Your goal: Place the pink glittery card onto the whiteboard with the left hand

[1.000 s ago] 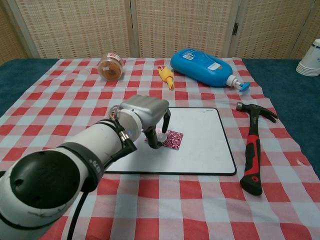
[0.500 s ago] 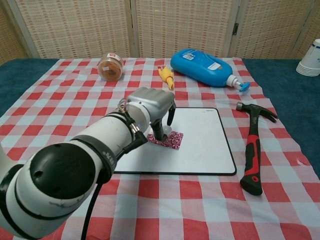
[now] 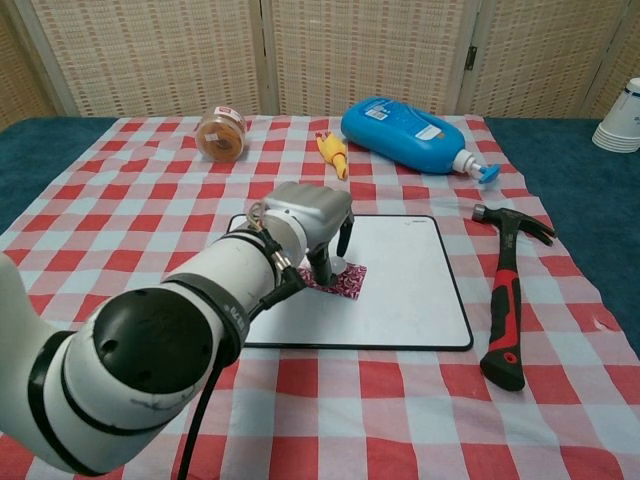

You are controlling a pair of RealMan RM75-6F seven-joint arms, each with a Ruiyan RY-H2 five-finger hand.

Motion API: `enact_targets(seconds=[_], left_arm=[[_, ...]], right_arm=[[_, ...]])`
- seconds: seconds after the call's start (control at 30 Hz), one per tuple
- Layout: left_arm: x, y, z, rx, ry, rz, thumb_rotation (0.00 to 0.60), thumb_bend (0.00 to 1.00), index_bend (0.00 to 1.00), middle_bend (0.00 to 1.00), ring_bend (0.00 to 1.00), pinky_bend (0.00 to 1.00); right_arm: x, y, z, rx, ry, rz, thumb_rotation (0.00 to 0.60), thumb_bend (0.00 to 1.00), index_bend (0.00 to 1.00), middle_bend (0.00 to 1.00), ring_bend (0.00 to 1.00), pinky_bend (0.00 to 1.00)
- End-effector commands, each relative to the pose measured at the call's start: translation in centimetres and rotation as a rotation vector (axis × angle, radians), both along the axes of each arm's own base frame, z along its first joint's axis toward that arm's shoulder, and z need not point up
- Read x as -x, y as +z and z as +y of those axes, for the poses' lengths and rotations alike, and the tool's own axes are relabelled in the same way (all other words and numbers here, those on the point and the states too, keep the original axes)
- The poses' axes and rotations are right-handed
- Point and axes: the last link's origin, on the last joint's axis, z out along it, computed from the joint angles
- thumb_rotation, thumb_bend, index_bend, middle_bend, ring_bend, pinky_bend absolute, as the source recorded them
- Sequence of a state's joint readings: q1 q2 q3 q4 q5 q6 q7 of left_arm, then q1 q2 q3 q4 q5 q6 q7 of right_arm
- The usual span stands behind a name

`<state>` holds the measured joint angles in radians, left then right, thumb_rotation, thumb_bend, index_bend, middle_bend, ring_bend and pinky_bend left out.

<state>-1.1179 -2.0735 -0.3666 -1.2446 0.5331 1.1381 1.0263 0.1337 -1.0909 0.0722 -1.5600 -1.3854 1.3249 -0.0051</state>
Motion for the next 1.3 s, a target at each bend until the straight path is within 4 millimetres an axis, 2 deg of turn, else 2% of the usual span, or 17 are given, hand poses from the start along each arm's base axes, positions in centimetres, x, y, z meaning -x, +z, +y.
enact_targets(seconds=[0.03, 0.4, 0.57, 0.7, 0.83, 0.97, 1.03, 1.07, 1.13, 1.2, 1.3], left_arm=[[0.0, -0.2, 0.0, 0.003, 0.0, -0.002, 0.6, 0.34, 0.49, 1.0, 1.0, 1.0], [0.3, 0.2, 0.3, 0.005, 0.012, -0.035, 0.6, 0.27, 0.4, 1.0, 1.0, 1.0], [0.7, 0.6, 0.5, -0.007, 0.011, -0.033, 0.6, 0.27, 0.39, 1.0, 1.0, 1.0], [1.3, 2.6, 0.8, -0.053, 0.007, -0.034, 0.6, 0.27, 0.39, 1.0, 1.0, 1.0], [2.9, 6.3, 1.4, -0.128, 0.001, -0.044, 0.6, 0.27, 0.4, 1.0, 1.0, 1.0], [6.5, 11.5, 2.6, -0.275, -0.011, -0.099, 0.6, 0.27, 0.41, 0.97, 1.0, 1.0], [8.9, 13.6, 2.9, -0.348, -0.026, -0.161, 0.6, 0.27, 0.41, 0.91, 0.98, 1.0], [10.8, 14.9, 2.9, -0.384, -0.034, -0.216, 0.6, 0.27, 0.4, 0.87, 0.95, 1.0], [14.6, 16.8, 2.5, -0.434, -0.028, -0.328, 0.6, 0.27, 0.38, 0.75, 0.85, 1.0], [17.7, 18.1, 1.7, -0.459, -0.019, -0.422, 0.6, 0.27, 0.33, 0.58, 0.69, 0.94], [22.2, 19.9, 0.0, -0.471, -0.035, -0.519, 0.6, 0.28, 0.21, 0.3, 0.37, 0.62]], right_arm=[[0.0, 0.0, 0.0, 0.0, -0.001, -0.001, 0.6, 0.01, 0.0, 0.0, 0.0, 0.0], [-0.1, -0.1, 0.0, -0.005, -0.001, 0.002, 0.6, 0.01, 0.0, 0.0, 0.0, 0.0], [-0.1, -0.1, 0.0, -0.005, 0.0, 0.003, 0.6, 0.01, 0.0, 0.0, 0.0, 0.0], [-0.1, -0.1, 0.1, -0.005, 0.001, 0.001, 0.6, 0.01, 0.0, 0.0, 0.0, 0.0], [-0.2, -0.2, 0.2, -0.01, 0.006, 0.002, 0.6, 0.01, 0.0, 0.0, 0.0, 0.0], [-0.4, -0.3, 0.4, -0.014, 0.015, 0.002, 0.6, 0.01, 0.0, 0.0, 0.0, 0.0], [-0.4, -0.3, 0.4, -0.014, 0.017, 0.001, 0.6, 0.01, 0.0, 0.0, 0.0, 0.0], [-0.5, -0.3, 0.5, -0.015, 0.018, 0.001, 0.6, 0.01, 0.0, 0.0, 0.0, 0.0], [-0.5, -0.3, 0.5, -0.016, 0.021, 0.001, 0.6, 0.01, 0.0, 0.0, 0.0, 0.0], [-0.6, -0.4, 0.5, -0.018, 0.022, 0.001, 0.6, 0.01, 0.0, 0.0, 0.0, 0.0], [-0.7, -0.4, 0.6, -0.022, 0.023, 0.001, 0.6, 0.01, 0.0, 0.0, 0.0, 0.0]])
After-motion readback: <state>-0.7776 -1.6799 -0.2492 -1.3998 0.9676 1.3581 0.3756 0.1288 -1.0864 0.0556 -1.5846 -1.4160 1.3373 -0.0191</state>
